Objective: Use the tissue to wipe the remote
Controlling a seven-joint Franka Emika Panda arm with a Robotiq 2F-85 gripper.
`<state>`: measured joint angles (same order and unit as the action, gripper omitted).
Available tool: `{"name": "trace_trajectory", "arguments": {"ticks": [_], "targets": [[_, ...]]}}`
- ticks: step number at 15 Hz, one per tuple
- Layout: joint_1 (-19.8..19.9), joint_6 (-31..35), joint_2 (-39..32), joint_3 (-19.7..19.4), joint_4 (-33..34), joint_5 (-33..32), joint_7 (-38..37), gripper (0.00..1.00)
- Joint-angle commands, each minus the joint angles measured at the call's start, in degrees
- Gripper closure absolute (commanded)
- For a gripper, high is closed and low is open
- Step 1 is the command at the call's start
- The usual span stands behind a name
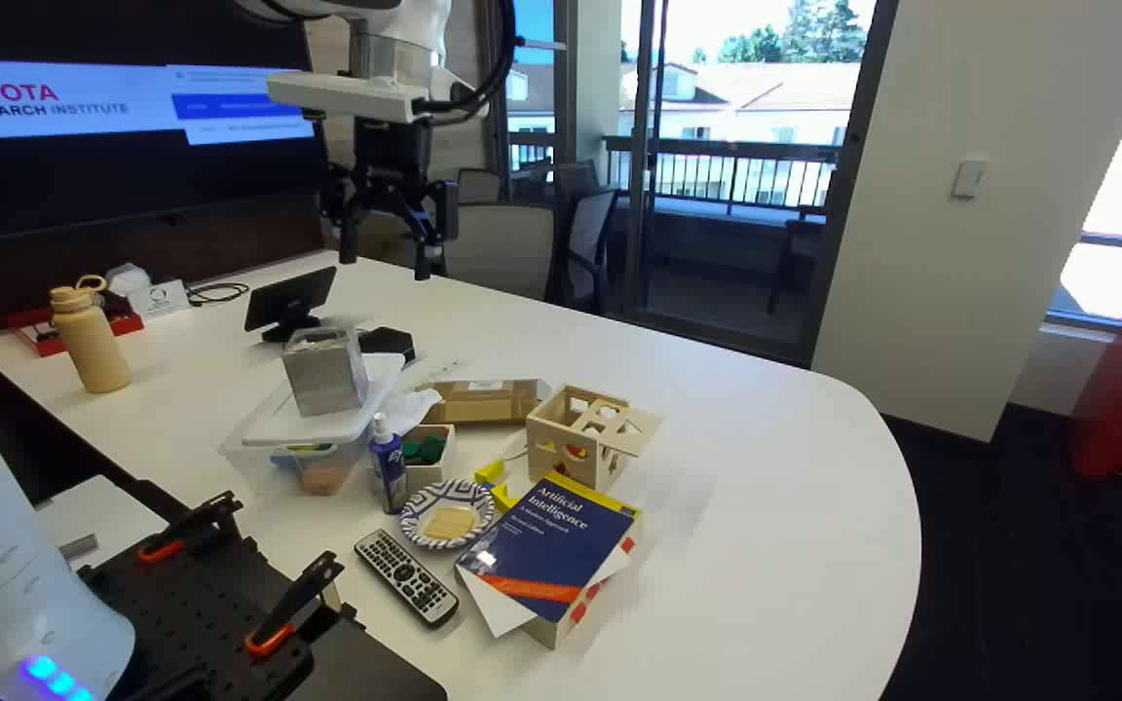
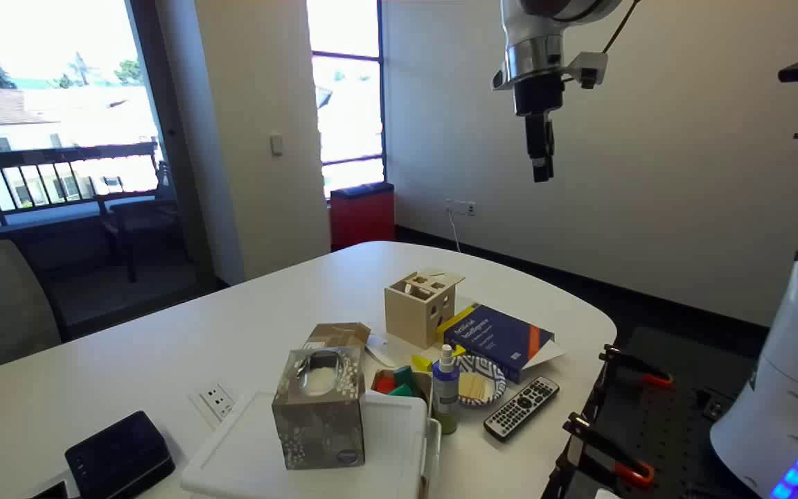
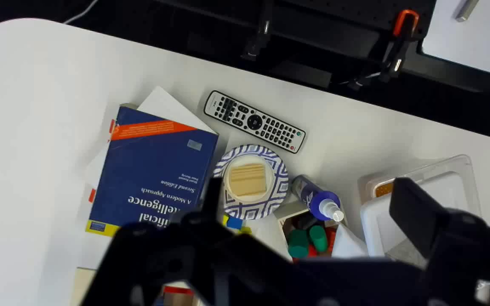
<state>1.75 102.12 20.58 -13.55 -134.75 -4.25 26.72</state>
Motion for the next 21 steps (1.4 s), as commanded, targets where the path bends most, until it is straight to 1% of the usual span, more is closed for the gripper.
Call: {"name": "trace_trajectory", "arguments": {"ticks": [1, 3, 5, 6, 8, 10, 12, 13, 15, 16, 18, 21], "targets": [[0.9, -0.1, -0.1, 0.9, 0.1, 0.3, 0.3, 0.0], [-0.3, 2.7, -3.9, 1.6, 1.7, 3.0, -1.0, 0.0], [-1.5, 8.6, -8.4, 3.1, 3.0, 8.9, -4.6, 0.0], [-2.5, 12.6, -11.2, 4.2, 3.7, 13.0, -6.2, 0.0], [-3.5, 21.8, -16.0, 6.8, 4.6, 19.2, -9.6, 0.0], [-4.6, 30.8, -22.7, 9.6, 6.7, 25.4, -11.8, 0.0], [-5.0, 38.0, -30.0, 12.6, 9.7, 28.9, -13.8, 0.0], [-5.0, 39.8, -33.8, 14.1, 11.4, 29.5, -14.8, 0.0], [-5.2, 43.7, -41.3, 16.3, 14.4, 27.1, -19.1, 0.0], [-5.6, 45.4, -45.1, 16.7, 16.1, 25.4, -21.9, 0.0], [-6.5, 46.5, -51.8, 16.9, 19.3, 22.5, -26.6, 0.0], [-6.7, 47.9, -61.2, 17.1, 24.7, 20.7, -30.8, 0.0]]}}
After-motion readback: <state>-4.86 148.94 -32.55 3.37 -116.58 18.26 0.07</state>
